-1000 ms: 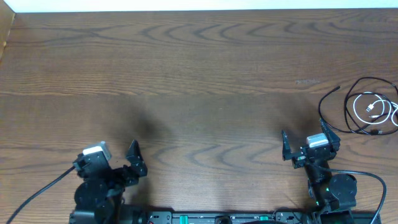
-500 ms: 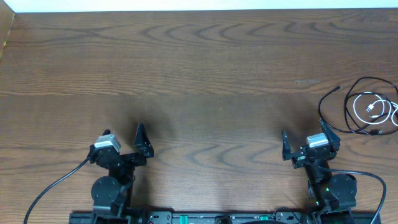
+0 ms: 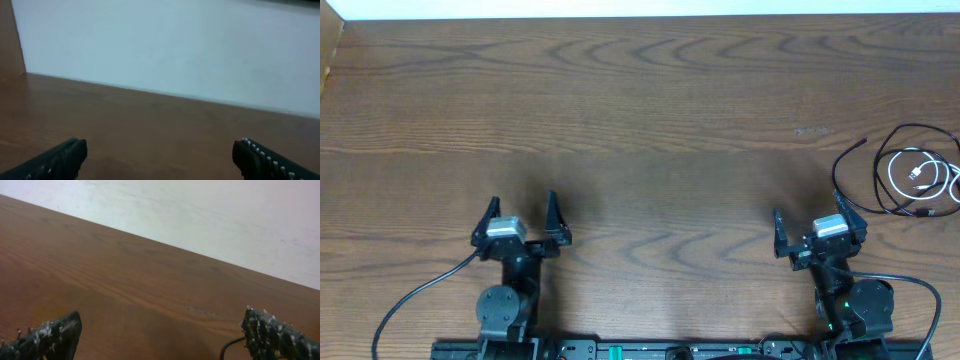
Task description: Untangle cables
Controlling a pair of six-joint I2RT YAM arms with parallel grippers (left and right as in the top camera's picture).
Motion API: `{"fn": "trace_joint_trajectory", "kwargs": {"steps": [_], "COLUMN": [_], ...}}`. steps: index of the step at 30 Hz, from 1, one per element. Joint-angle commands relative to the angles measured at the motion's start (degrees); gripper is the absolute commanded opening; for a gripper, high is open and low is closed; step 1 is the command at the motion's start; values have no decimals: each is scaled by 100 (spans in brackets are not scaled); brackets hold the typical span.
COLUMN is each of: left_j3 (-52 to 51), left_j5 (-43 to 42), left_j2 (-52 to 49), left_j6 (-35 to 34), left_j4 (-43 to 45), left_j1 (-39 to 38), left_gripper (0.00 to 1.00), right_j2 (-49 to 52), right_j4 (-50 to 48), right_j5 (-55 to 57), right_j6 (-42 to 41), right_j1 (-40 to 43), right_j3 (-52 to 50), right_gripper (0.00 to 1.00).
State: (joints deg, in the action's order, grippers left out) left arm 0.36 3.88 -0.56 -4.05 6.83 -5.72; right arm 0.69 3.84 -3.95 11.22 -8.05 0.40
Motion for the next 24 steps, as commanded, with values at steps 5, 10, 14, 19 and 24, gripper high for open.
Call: {"fn": "trace_joint_trajectory", "kwargs": {"steps": [5, 10, 14, 19, 24], "left_j3": [-13, -13, -13, -13, -13], "left_j5": [-492, -588, -581, -581, -581], "left_j2": [48, 50, 50, 50, 50], "left_j6": [470, 654, 509, 509, 509], "left_j4": [-1099, -1088, -1084, -1084, -1084], "left_j1": [28, 28, 28, 28, 28], "left_gripper": [98, 98, 98, 98, 98], "right_j2": [-39, -42, -39, -42, -39], "right_j4": [26, 26, 26, 26, 26], "right_j5": [57, 57, 57, 57, 57], "right_j6": [-2, -2, -2, -2, -2], "right_j1": [-20, -20, -20, -20, -20], "right_j3": [-9, -9, -9, -9, -9], "right_gripper": [99, 99, 99, 99, 99]}}
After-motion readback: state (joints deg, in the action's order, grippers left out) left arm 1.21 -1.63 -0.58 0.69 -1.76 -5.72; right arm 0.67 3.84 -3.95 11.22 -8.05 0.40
